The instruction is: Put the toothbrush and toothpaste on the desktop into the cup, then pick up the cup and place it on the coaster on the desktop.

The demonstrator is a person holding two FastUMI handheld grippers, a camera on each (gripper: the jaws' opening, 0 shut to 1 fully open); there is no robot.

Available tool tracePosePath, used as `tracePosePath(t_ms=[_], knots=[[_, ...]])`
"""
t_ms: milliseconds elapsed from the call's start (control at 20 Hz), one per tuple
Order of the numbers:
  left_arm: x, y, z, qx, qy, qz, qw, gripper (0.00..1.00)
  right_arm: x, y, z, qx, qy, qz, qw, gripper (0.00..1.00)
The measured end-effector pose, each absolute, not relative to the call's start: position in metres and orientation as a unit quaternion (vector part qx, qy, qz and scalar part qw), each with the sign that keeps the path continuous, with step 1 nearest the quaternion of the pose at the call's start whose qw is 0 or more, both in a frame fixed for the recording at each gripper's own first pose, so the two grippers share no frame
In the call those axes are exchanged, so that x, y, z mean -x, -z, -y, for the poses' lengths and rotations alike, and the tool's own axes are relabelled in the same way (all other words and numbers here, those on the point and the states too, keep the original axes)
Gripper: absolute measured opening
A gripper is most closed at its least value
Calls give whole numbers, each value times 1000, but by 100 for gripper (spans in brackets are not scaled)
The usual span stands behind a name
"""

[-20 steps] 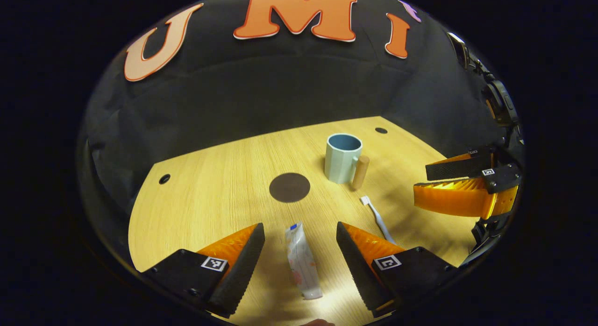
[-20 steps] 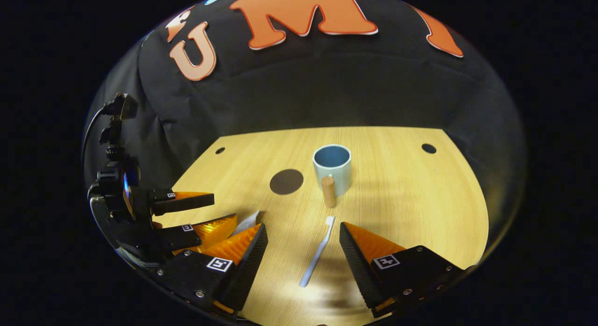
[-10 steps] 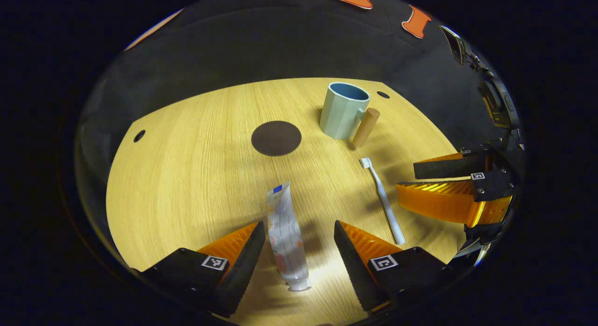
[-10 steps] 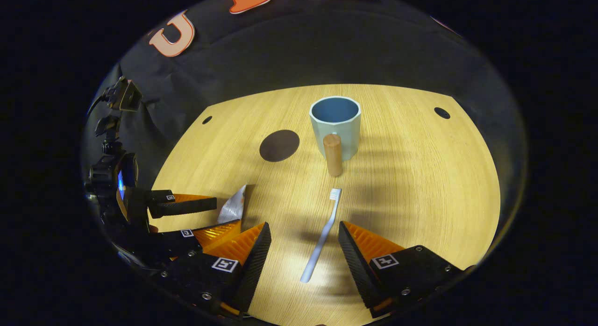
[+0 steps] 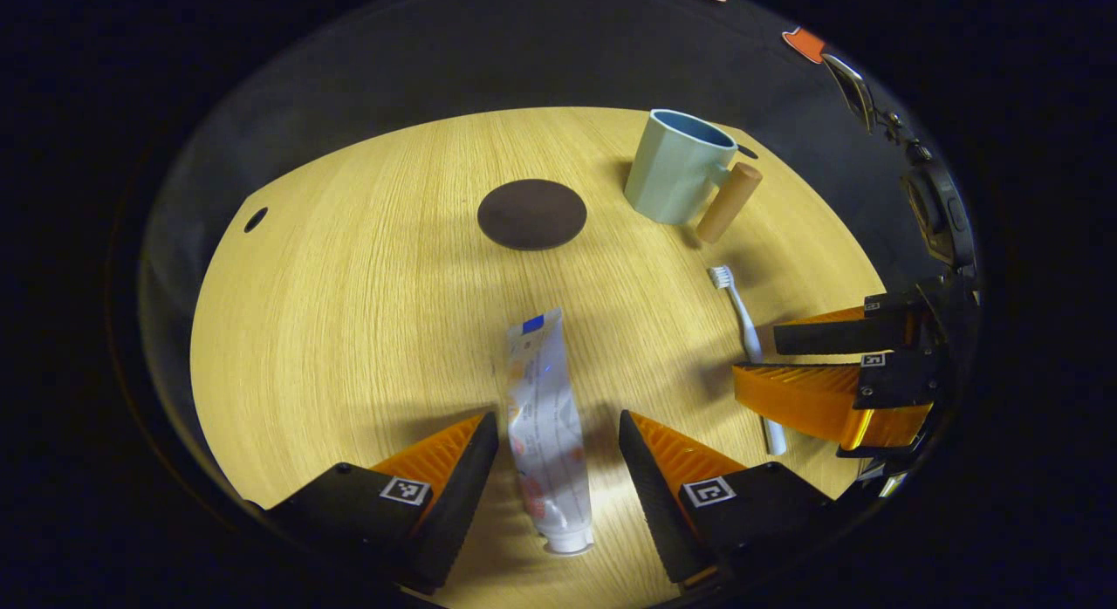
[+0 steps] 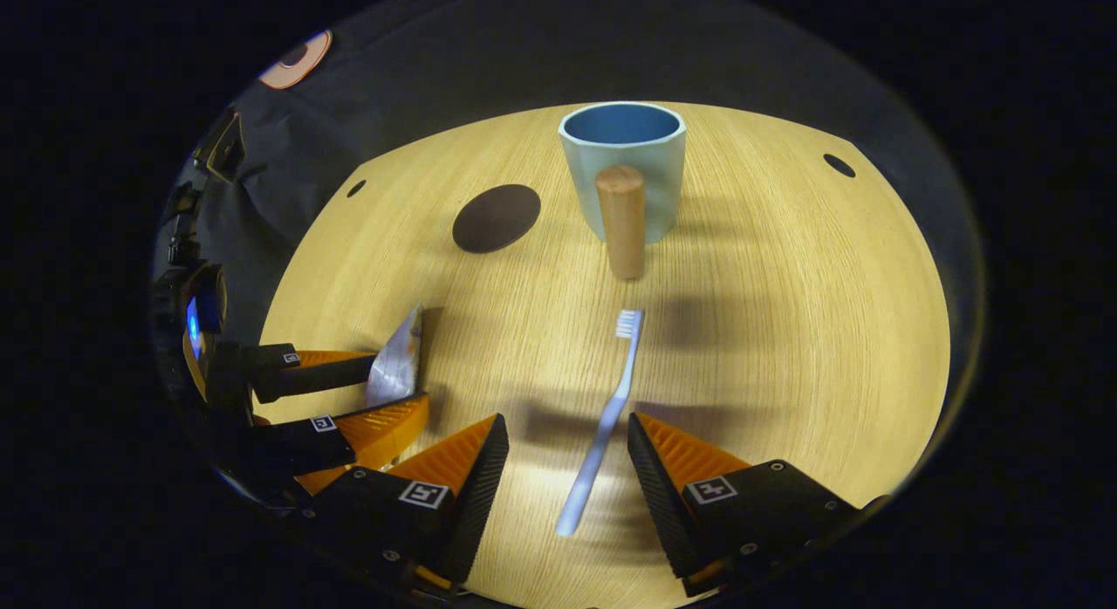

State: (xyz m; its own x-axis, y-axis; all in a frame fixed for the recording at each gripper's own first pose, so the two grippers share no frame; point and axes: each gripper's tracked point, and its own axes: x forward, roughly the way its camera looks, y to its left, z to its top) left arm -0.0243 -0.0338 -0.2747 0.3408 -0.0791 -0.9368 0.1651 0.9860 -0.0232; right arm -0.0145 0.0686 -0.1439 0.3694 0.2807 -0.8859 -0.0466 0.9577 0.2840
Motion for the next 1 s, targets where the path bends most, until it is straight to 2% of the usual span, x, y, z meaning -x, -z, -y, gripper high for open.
tracePosePath(t_ms=[50,100,150,200,250,350,450,550,600,650,700,800,900,1000], knots=[[26,275,34,-36,73,-574,815,92,13,145,-67,-102,-96,-553,821,82],[26,276,30,-43,66,-575,814,84,12,147,-67,-98,-93,-555,821,80],[25,276,29,-45,64,-576,814,83,14,150,-66,-94,-89,-563,816,80],[24,279,28,-49,60,-576,814,76,16,153,-64,-89,-85,-573,810,78],[24,275,26,-54,55,-577,813,75,16,157,-65,-86,-83,-577,808,77],[20,280,26,-55,52,-577,813,67,13,157,-64,-76,-80,-577,809,74],[22,276,25,-52,50,-577,814,65,12,158,-62,-62,-73,-577,811,72],[23,280,25,-52,51,-576,814,53,12,162,-58,-43,-68,-576,813,67],[21,279,26,-45,52,-573,817,54,11,161,-56,-33,-68,-573,816,58],[22,280,27,-44,50,-573,817,48,10,164,-54,-17,-68,-570,818,54],[21,276,31,-37,55,-569,820,48,10,164,-51,-5,-67,-568,820,42],[22,277,34,-29,57,-570,820,22,11,160,-47,-3,-61,-566,822,31],[24,276,38,-19,59,-567,821,22,9,157,-45,-15,-52,-565,823,15],[24,276,36,-12,57,-564,824,23,9,158,-46,-23,-56,-563,825,8]])
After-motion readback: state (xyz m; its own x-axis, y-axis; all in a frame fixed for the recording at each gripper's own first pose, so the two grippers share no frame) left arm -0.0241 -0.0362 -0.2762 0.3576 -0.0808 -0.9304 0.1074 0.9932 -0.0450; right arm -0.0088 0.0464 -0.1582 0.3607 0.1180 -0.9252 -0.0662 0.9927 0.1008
